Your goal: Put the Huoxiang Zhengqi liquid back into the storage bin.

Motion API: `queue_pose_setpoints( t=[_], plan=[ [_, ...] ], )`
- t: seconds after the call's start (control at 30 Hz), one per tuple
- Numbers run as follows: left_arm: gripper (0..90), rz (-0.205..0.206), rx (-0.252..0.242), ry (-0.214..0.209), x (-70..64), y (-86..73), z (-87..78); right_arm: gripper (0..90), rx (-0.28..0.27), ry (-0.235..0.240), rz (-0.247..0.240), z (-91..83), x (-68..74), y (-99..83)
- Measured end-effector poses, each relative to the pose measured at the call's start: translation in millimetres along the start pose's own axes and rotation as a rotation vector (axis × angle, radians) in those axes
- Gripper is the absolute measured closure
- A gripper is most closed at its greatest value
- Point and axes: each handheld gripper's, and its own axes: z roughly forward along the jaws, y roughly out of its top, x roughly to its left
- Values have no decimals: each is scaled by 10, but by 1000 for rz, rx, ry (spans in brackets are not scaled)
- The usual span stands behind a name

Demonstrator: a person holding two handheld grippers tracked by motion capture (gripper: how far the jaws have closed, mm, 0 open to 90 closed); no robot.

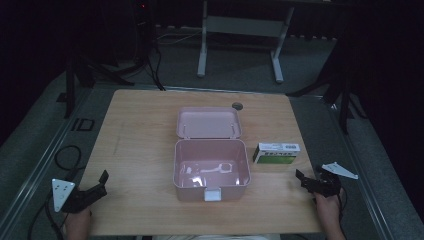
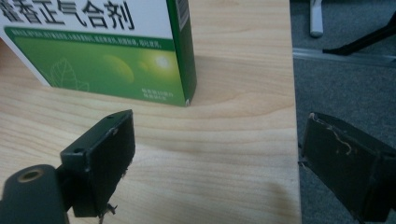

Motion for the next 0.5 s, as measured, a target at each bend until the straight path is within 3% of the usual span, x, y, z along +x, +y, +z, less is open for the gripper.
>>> queue_pose_setpoints(
  t=[0.33,0.47,0.5],
  plan=[
    [2,-1,1,-1,5,1,-1,103,50,56,-24,38,11,5],
    [2,-4,2,-2,8,1,-1,102,89,143,-41,62,-20,14],
    [2,-4,2,-2,8,1,-1,102,89,143,-41,62,-20,14]
  ],
)
